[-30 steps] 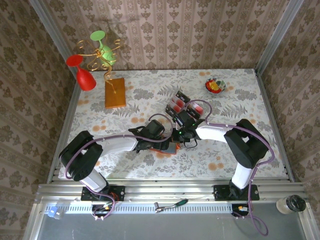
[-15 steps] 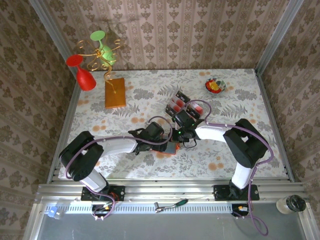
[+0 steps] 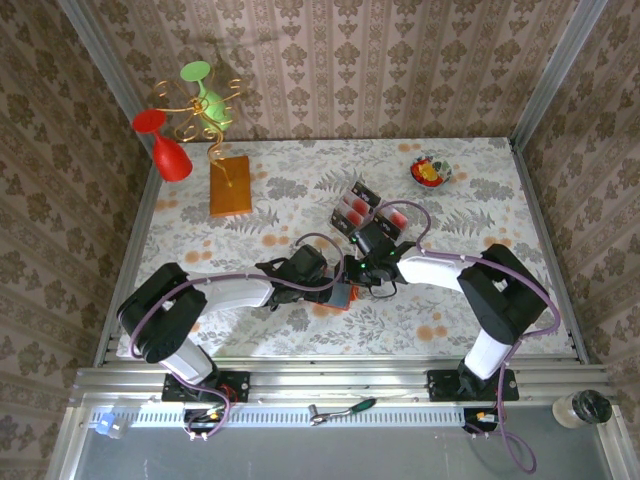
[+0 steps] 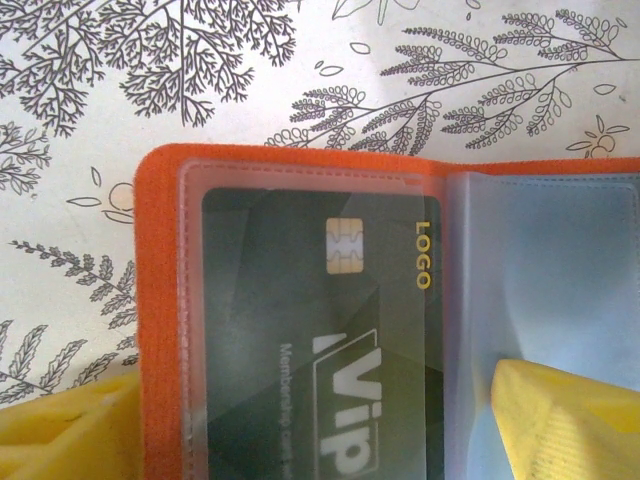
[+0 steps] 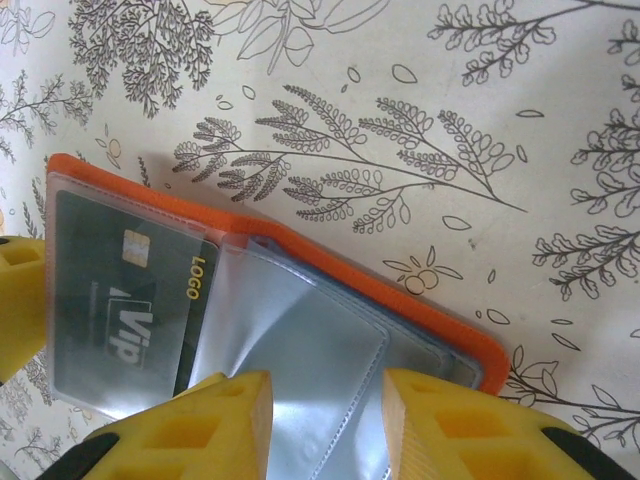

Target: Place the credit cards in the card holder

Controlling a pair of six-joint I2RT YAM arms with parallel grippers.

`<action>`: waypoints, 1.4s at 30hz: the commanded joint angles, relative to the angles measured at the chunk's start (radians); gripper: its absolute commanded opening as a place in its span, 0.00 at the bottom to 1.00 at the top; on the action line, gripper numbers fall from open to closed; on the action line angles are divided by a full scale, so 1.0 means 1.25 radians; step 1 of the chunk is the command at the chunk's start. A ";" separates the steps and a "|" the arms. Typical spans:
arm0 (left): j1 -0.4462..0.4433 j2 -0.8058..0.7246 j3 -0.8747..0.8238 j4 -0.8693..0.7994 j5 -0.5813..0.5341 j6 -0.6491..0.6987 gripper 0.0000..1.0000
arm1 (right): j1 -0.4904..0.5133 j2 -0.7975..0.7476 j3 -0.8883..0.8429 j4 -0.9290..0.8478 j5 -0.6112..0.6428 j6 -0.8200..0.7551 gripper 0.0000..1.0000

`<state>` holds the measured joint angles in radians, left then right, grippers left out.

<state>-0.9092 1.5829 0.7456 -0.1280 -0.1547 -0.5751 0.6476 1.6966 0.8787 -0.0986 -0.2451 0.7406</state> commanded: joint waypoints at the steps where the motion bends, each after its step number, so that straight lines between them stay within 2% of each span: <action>1: -0.005 -0.004 -0.021 -0.013 0.001 0.002 0.84 | -0.003 0.017 -0.015 0.034 -0.016 0.028 0.37; 13: -0.004 -0.006 -0.023 -0.012 0.002 0.001 0.83 | -0.002 0.047 -0.012 0.069 -0.049 0.058 0.41; 17: -0.004 -0.010 -0.027 -0.008 0.002 0.000 0.82 | -0.003 0.042 -0.022 0.080 -0.053 0.070 0.47; 24: -0.004 -0.010 -0.030 -0.006 0.002 -0.001 0.81 | -0.007 0.050 -0.036 0.128 -0.086 0.101 0.48; 34: -0.005 -0.012 -0.033 -0.001 0.005 0.000 0.75 | -0.008 -0.006 -0.063 0.119 -0.065 0.110 0.51; 42: -0.005 -0.017 -0.031 0.001 0.006 0.001 0.74 | -0.008 -0.013 -0.091 0.148 -0.067 0.134 0.52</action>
<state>-0.9092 1.5745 0.7284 -0.1108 -0.1619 -0.5751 0.6353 1.6928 0.7898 0.0879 -0.3229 0.8799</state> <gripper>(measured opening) 0.741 0.519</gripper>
